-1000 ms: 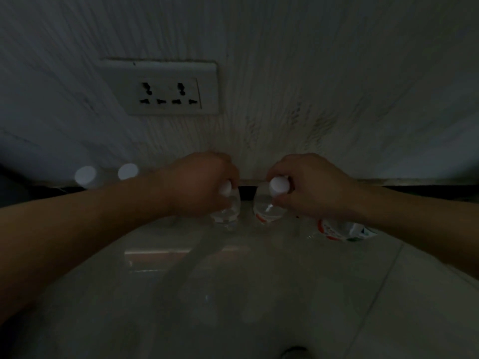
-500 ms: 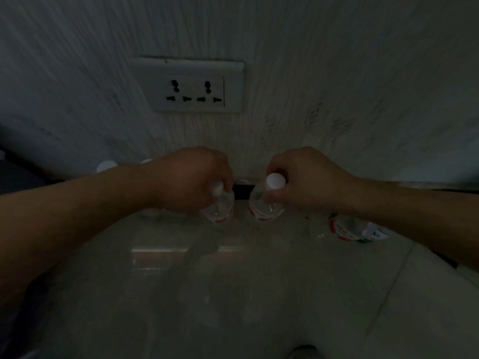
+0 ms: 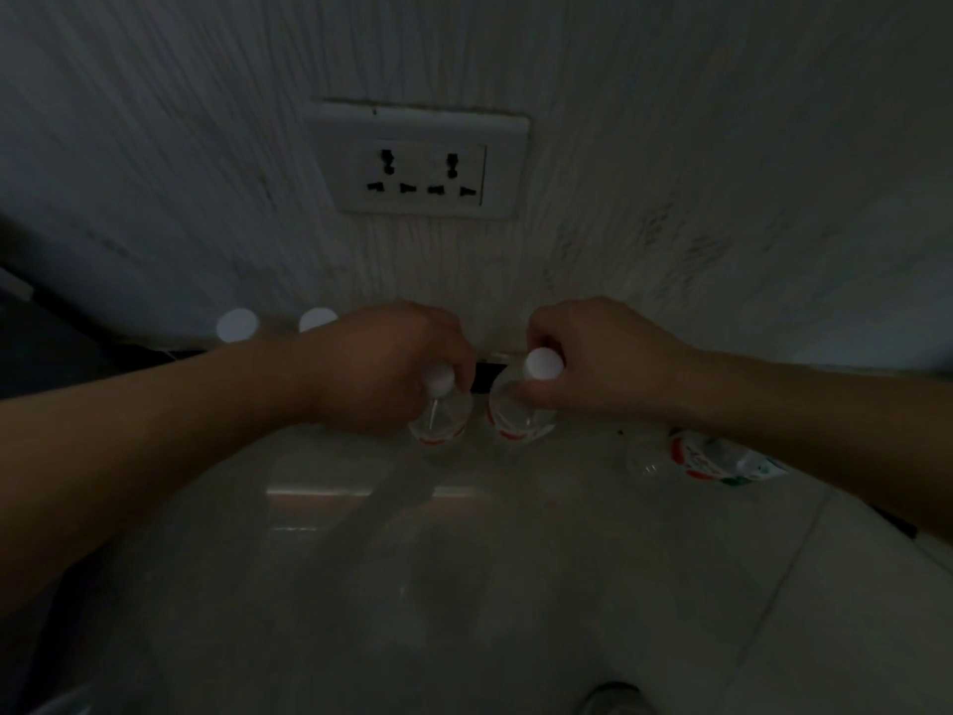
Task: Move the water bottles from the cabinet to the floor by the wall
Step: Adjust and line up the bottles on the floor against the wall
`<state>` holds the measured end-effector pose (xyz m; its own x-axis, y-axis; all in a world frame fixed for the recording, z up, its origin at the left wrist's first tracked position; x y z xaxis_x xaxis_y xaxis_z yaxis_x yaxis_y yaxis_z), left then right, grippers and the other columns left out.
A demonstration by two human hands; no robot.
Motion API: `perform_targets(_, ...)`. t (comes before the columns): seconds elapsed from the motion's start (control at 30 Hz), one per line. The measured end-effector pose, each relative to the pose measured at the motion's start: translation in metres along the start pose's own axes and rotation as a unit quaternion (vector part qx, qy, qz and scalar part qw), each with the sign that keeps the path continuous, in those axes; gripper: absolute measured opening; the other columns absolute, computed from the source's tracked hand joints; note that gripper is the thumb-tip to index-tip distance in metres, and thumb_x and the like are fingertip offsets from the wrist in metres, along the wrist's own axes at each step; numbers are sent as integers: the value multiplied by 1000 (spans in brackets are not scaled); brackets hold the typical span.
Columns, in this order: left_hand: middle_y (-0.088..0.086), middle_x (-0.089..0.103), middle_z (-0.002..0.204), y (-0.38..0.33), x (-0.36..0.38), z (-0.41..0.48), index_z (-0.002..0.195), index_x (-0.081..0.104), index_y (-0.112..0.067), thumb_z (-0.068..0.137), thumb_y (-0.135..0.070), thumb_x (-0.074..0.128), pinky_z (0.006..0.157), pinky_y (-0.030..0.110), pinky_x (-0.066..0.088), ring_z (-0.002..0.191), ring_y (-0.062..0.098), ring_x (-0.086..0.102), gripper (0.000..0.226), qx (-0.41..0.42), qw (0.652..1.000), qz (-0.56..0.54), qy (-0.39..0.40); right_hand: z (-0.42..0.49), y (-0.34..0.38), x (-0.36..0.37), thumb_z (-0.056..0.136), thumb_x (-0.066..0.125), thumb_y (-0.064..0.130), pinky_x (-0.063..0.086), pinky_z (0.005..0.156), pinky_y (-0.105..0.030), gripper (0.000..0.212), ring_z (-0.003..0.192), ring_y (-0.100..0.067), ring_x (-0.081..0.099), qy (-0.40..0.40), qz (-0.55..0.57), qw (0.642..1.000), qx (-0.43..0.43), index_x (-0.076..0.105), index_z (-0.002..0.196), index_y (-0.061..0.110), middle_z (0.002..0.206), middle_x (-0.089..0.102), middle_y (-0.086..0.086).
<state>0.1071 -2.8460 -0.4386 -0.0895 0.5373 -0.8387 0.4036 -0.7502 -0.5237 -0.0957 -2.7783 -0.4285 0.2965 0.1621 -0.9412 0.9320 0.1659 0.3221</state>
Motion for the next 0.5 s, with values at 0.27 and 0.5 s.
perform_targets(0.27, -11, 57, 113, 1, 6, -5, 123, 58, -28, 76, -24, 73, 90, 32, 46, 104, 11, 56, 49, -25, 998, 11, -51, 0, 4, 0, 71, 72, 53, 40, 67, -30, 43, 84, -17, 58, 25, -12, 1000, -2, 63, 97, 20, 94, 63, 0)
perform_targets(0.5, -5, 61, 110, -3, -2, -8, 124, 58, -26, 73, -45, 76, 82, 29, 47, 96, 14, 59, 58, -89, 987, 72, -108, -5, 3, -11, 73, 78, 36, 44, 88, -34, 55, 102, -17, 56, 117, 15, 990, -72, 60, 122, 19, 115, 57, -5)
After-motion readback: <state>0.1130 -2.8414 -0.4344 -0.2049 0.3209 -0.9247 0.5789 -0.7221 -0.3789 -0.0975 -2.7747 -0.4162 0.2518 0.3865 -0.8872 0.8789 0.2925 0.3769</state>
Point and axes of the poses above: each hand's wrist, its own z-axis towards the middle knuckle, its own x-axis out of the palm, y = z × x, the point moved 2 cm from there along z, towards the middle knuckle
